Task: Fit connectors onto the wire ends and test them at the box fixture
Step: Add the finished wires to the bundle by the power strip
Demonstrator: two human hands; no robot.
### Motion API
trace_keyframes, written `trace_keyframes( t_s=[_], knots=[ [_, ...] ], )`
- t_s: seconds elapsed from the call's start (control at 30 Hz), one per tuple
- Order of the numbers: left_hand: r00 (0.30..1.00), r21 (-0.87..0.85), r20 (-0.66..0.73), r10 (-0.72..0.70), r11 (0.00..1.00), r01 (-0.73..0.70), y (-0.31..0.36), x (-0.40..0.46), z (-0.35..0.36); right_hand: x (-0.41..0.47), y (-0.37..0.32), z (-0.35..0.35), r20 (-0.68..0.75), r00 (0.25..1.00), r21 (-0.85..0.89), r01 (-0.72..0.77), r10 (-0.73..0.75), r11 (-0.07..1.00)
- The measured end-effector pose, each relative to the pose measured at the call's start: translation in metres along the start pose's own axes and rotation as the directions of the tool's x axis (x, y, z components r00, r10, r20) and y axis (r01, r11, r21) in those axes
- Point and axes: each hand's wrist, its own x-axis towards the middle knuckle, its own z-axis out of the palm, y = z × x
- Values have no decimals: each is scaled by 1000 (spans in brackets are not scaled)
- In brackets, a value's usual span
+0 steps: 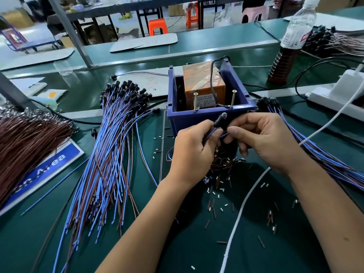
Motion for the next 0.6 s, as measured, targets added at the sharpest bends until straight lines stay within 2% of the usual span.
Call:
trace_keyframes(
  t_s=[0.1,0.4,0.6],
  knots=[
    [1000,-25,-3,-16,1000,16,-3,0,1,-1,1,0,10,1000,-18,-2,2,1000],
    [999,91,-40,25,996,-21,-4,-1,4,0,3,-1,10,999,-113,36,-35,993],
    [999,87,-19,31,996,-29,-2,0,2,0,4,1,0,998,-163,54,-55,985]
  ],
)
